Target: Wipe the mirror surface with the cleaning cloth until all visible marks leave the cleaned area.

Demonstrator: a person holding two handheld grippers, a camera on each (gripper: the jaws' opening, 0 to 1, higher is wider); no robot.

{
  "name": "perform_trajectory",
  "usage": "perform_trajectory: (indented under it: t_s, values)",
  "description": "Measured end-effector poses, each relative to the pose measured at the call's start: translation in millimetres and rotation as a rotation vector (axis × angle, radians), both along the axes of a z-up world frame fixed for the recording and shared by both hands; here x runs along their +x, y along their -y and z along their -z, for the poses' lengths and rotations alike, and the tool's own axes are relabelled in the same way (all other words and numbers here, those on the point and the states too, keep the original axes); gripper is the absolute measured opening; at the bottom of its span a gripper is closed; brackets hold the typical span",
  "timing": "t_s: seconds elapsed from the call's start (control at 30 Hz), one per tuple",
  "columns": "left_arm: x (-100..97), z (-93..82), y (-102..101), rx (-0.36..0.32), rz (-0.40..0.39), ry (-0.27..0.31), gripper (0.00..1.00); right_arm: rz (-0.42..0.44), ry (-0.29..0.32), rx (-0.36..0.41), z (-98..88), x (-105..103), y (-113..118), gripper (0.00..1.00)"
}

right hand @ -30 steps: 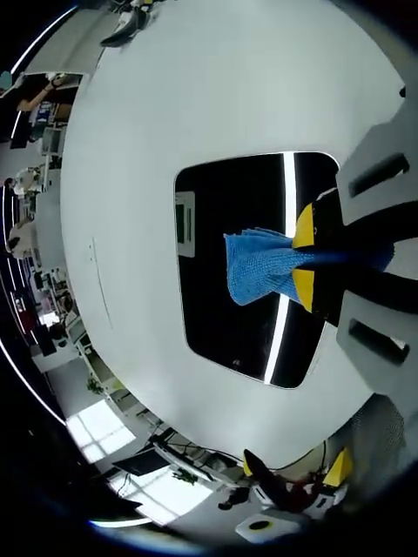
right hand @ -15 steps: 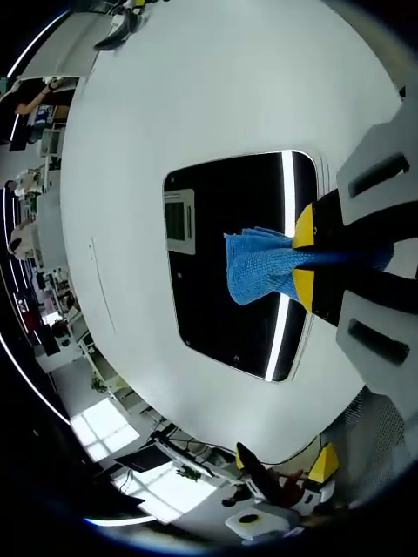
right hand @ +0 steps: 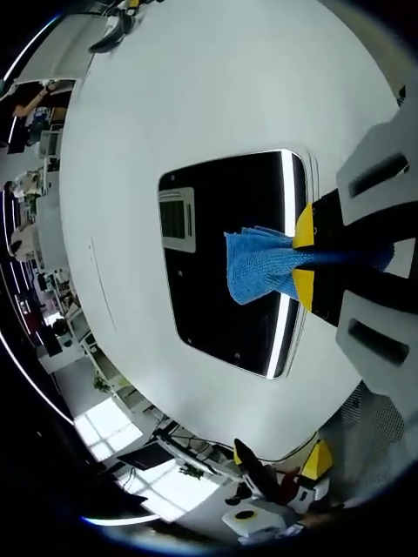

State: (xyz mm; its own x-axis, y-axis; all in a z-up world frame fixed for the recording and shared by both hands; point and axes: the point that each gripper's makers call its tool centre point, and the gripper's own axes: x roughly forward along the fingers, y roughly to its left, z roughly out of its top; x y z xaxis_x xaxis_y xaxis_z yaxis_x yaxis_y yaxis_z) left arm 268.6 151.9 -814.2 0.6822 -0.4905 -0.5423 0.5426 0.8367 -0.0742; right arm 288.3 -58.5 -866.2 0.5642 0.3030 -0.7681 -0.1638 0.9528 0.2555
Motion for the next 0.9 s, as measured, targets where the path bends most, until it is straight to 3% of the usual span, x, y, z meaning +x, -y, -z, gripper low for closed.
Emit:
perform_trajectory:
  t_s: [0.43,0.9]
  values:
    - [0.3,0.2,-1.4,0.004,-0.006,-0.001,0.99,0.014,-0.023,0.015,-0.9,1.2,12.2,0.00]
    - [-1.0,0.8,-0.3,0.006,0.000,-0.007,0.99,0.064,-0.038,0.014,-1.3,2.2,46.0,0.00]
